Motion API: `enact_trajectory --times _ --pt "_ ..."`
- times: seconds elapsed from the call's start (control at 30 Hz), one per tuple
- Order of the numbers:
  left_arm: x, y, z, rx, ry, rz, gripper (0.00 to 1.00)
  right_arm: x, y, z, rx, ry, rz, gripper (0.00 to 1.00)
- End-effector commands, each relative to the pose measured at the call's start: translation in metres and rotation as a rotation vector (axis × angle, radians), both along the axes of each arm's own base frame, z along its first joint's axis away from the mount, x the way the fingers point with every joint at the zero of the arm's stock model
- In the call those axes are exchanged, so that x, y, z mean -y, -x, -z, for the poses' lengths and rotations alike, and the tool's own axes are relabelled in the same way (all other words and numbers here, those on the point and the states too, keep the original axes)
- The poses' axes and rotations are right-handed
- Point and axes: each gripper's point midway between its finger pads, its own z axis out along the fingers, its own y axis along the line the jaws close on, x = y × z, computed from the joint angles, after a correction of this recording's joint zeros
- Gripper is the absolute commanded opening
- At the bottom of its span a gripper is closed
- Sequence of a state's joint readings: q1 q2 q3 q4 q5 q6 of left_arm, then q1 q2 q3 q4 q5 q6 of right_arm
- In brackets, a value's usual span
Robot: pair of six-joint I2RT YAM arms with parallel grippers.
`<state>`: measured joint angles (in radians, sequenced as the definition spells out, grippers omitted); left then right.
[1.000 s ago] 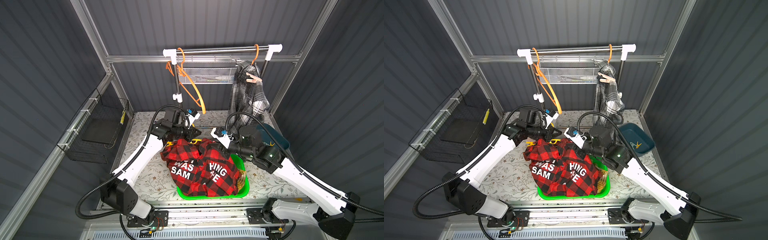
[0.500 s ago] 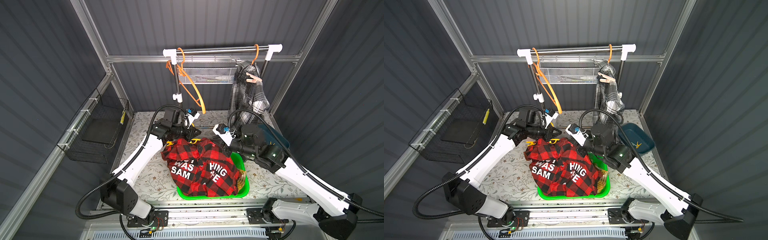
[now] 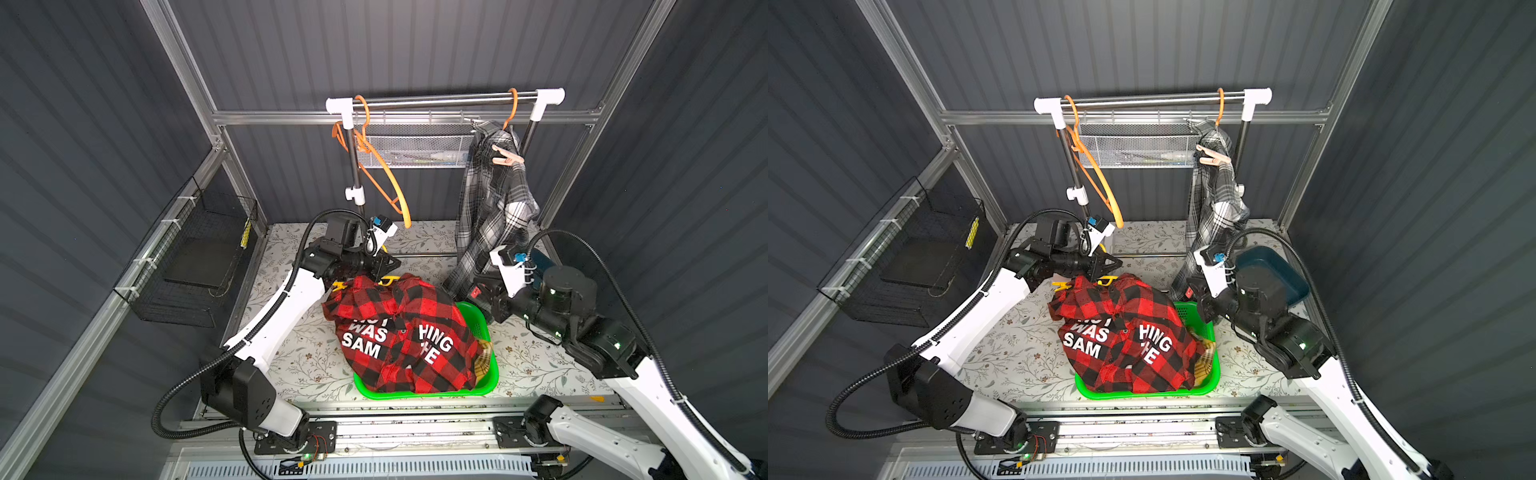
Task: Remove the clothespins securing long-sleeve shirts to the hanger
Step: Remove the clamp from the hanger, then place the clamp in the storage box.
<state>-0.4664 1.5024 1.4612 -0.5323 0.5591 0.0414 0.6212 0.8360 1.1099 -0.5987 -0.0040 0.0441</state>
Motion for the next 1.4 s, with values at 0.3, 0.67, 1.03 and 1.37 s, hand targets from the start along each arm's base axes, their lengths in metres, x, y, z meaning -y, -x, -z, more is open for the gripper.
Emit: enact_trajectory --times 0.3,0.67,1.03,1.37 --pt "-0.002 -0.002 -0.005 0.002 0.027 -0.004 0.0 0.108 -0.001 0.124 -0.52 -0.139 0.529 0.0" --pt "-0.003 -0.004 -0.005 0.011 0.034 -0.019 0.0 0.218 -0.056 0.11 -0.323 -0.349 0.929 0.0" --pt "-0.004 -0.006 -0.008 0.017 0.049 -0.035 0.0 0.306 -0.154 0.127 -0.263 -0.24 1.119 0.0" --pt "-0.003 -0.007 -0.006 0.009 0.054 -0.035 0.0 0.305 -0.176 0.124 -0.282 -0.295 1.068 0.54"
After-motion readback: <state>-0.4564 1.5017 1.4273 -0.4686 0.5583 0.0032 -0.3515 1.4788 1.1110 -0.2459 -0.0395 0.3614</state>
